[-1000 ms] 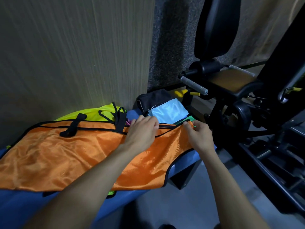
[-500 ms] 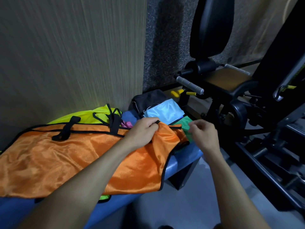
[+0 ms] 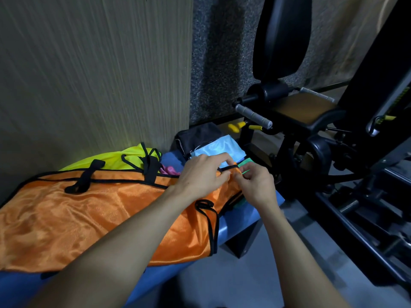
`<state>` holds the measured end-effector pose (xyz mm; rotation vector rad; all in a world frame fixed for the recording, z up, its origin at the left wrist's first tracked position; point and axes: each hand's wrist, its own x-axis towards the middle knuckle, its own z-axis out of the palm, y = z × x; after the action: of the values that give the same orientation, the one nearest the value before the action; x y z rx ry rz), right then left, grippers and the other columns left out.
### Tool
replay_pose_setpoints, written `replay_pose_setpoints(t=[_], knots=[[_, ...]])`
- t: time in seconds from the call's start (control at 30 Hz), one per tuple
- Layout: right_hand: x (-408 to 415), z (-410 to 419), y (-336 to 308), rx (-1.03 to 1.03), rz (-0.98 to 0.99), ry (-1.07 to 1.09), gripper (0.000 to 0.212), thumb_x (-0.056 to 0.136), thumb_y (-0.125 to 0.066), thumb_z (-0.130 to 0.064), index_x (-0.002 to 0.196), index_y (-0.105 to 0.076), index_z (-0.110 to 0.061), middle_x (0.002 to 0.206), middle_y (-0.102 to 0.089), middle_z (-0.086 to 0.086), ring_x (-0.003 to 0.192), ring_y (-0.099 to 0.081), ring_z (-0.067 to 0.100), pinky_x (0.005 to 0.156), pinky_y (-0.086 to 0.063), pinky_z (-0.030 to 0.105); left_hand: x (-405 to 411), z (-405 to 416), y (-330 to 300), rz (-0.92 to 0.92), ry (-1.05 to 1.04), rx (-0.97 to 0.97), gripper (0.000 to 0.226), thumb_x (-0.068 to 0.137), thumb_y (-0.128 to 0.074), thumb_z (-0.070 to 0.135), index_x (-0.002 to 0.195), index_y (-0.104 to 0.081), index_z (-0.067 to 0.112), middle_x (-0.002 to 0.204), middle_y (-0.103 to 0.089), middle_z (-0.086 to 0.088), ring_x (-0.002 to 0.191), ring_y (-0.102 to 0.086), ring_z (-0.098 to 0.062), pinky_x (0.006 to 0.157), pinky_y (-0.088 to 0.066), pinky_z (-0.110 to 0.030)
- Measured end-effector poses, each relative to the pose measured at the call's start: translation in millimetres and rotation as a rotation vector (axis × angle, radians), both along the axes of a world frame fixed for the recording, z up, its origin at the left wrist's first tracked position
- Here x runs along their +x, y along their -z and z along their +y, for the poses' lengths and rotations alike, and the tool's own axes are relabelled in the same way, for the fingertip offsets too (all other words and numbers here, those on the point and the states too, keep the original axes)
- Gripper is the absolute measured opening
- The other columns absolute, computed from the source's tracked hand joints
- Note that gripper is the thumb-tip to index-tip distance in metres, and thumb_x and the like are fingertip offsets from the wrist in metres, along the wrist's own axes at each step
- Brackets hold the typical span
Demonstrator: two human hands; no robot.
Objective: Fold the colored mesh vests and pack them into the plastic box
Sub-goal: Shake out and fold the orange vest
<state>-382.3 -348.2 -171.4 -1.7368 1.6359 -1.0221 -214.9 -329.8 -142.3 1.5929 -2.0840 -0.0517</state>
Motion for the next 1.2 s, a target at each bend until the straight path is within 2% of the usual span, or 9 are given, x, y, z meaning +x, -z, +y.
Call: replay_pose_setpoints(t=[0.2,0.4,0.47,0.6,0.73,0.87,1.0,1.1,1.2], knots=[[4.5,3.4,-3.6,-0.075,-0.033,-0.117,0.006,0.09,-0.069,-0.02,0.086,-0.069,-0.024,0.047,-0.047,-0.003,0.042,-0.036,0.01,0.045,-0.029,0.02,-5.1,-9.9,5.3,-0.224,-0.047,-0.169,0.03,0.1,-0.053,0.046,0.127,-0.058,0.034,0.097,-0.073,0.001,0.097,-0.067,-0.027,0.07,-0.041,-0.036],[0.5,5.0,-3.6,-0.096,0.006,-0.197,0.022,0.087,-0.068,-0.013,0.099,-0.071,-0.032,0.053,-0.044,0.0,0.048,-0.037,0.009,0.051,-0.032,0.026,-2.6,-17.8,9.8,-0.197,-0.128,-0.168,0.021,0.1,-0.049,0.041,0.108,-0.066,0.03,0.091,-0.073,0.002,0.09,-0.068,-0.025,0.068,-0.045,-0.036],[-1.8,5.2,-3.0,-0.083,0.014,-0.209,0.026,0.088,-0.068,-0.012,0.1,-0.07,-0.034,0.054,-0.046,0.0,0.049,-0.039,0.009,0.052,-0.035,0.027,-2.0,-21.0,8.7,0.052,-0.179,0.007,0.017,0.094,-0.057,0.04,0.098,-0.071,0.03,0.091,-0.073,0.006,0.091,-0.067,-0.02,0.072,-0.05,-0.034],[-4.6,5.9,-4.5,-0.022,0.0,-0.188,0.02,0.092,-0.064,-0.012,0.105,-0.071,-0.026,0.053,-0.047,-0.003,0.045,-0.04,0.007,0.046,-0.033,0.018,-4.7,-19.0,-8.0,0.92,-0.243,0.49,0.008,0.081,-0.076,0.024,0.077,-0.079,0.018,0.078,-0.074,0.003,0.079,-0.067,-0.016,0.075,-0.051,-0.027],[1.1,12.4,-12.5,-0.037,-0.035,-0.228,0.026,0.091,-0.059,-0.015,0.103,-0.072,-0.035,0.056,-0.049,0.004,0.055,-0.05,0.026,0.055,-0.045,0.04,-4.4,-15.9,-13.5,1.166,-0.28,0.638,0.014,0.074,-0.078,0.026,0.063,-0.072,0.019,0.073,-0.071,-0.009,0.073,-0.066,-0.027,0.073,-0.053,-0.037],[6.0,15.4,-15.1,-0.039,-0.094,-0.21,0.036,0.085,-0.054,-0.023,0.113,-0.072,-0.036,0.063,-0.055,0.017,0.055,-0.049,0.023,0.059,-0.049,0.048,-4.6,-15.1,-11.4,1.123,-0.219,0.635,0.009,0.072,-0.076,0.029,0.069,-0.076,0.021,0.081,-0.075,-0.007,0.08,-0.068,-0.025,0.078,-0.054,-0.037],[4.2,15.2,-16.3,-0.001,-0.165,-0.135,0.026,0.091,-0.057,-0.022,0.107,-0.075,-0.032,0.072,-0.071,0.009,0.067,-0.067,0.026,0.065,-0.056,0.051,-0.4,-12.8,-8.4,0.989,-0.071,0.504,0.008,0.093,-0.071,0.02,0.092,-0.079,0.023,0.095,-0.077,0.005,0.093,-0.069,-0.011,0.089,-0.054,-0.027],[1.7,15.9,-17.3,0.08,-0.19,-0.093,0.02,0.09,-0.057,-0.022,0.092,-0.077,-0.026,0.075,-0.072,0.012,0.071,-0.067,0.031,0.066,-0.056,0.047,10.5,-4.0,-12.1,0.785,0.102,0.441,0.018,0.098,-0.067,0.021,0.115,-0.072,0.023,0.085,-0.07,0.009,0.074,-0.064,-0.002,0.074,-0.048,-0.019],[-3.2,14.6,-15.8,0.194,-0.249,-0.055,0.021,0.094,-0.061,-0.019,0.078,-0.074,-0.013,0.065,-0.067,0.007,0.062,-0.06,0.02,0.064,-0.05,0.037,16.2,0.9,-12.7,0.562,0.172,0.279,0.031,0.098,-0.066,0.016,0.127,-0.065,0.026,0.088,-0.067,0.009,0.069,-0.062,-0.014,0.071,-0.047,-0.022]])
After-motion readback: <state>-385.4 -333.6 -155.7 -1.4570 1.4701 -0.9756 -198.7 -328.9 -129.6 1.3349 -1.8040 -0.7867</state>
